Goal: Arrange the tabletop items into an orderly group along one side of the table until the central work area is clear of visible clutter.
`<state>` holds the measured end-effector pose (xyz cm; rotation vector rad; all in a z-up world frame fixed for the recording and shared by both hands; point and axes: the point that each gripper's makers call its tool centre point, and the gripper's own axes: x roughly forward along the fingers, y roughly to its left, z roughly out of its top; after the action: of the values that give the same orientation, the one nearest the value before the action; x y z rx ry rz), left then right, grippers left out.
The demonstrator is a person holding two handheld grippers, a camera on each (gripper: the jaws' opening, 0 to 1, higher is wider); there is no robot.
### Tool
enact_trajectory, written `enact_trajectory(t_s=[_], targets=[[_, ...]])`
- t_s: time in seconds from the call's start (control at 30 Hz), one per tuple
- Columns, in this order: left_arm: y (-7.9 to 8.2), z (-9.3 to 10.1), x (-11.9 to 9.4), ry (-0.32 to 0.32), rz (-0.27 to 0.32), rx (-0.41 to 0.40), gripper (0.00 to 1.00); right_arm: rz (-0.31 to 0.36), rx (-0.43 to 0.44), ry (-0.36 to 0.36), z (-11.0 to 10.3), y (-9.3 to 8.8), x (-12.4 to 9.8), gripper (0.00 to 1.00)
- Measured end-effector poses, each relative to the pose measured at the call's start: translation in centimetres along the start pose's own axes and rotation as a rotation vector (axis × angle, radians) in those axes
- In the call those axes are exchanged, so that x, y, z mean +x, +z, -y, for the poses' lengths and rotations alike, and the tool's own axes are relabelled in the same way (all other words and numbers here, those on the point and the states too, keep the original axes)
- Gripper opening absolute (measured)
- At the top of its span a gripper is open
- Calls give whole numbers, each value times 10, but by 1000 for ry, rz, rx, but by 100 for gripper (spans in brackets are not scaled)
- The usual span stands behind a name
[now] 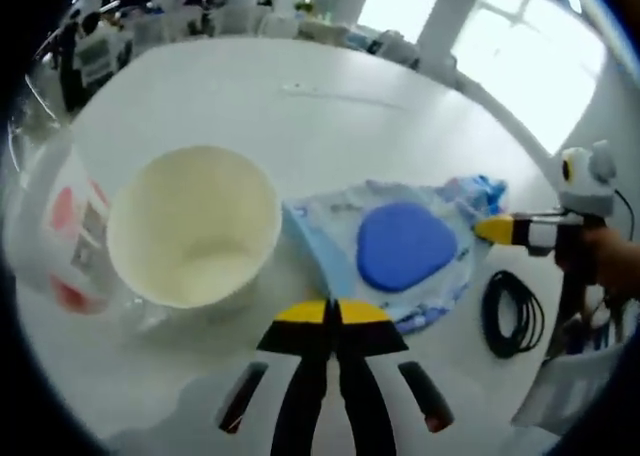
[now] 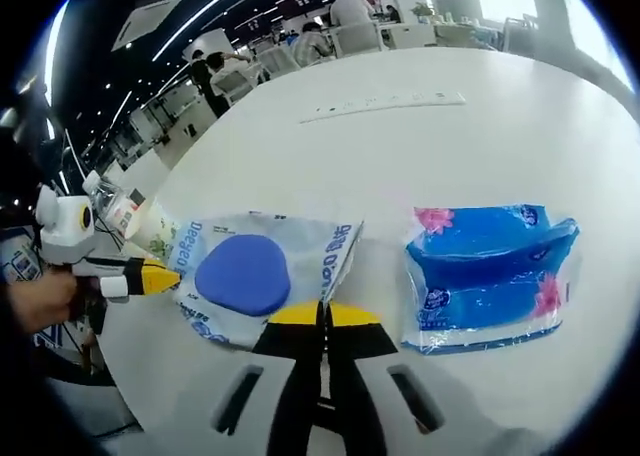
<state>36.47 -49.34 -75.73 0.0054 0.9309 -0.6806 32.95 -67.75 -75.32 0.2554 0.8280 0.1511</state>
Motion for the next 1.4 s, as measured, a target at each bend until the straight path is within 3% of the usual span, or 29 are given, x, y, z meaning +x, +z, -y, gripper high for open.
enact_trajectory(t_s=[0.37,0.83,1.4], targets=[[4,-5,3,18,26,-3,0,-16,-38,-15,1,-4,4,0],[-1,-7,0,19,14,-6,3,-13,-62,-22,-1,-5,6,1],[-4,-6,-15,19,8,15,13,-8,-84,-26,-2,-9,0,7]])
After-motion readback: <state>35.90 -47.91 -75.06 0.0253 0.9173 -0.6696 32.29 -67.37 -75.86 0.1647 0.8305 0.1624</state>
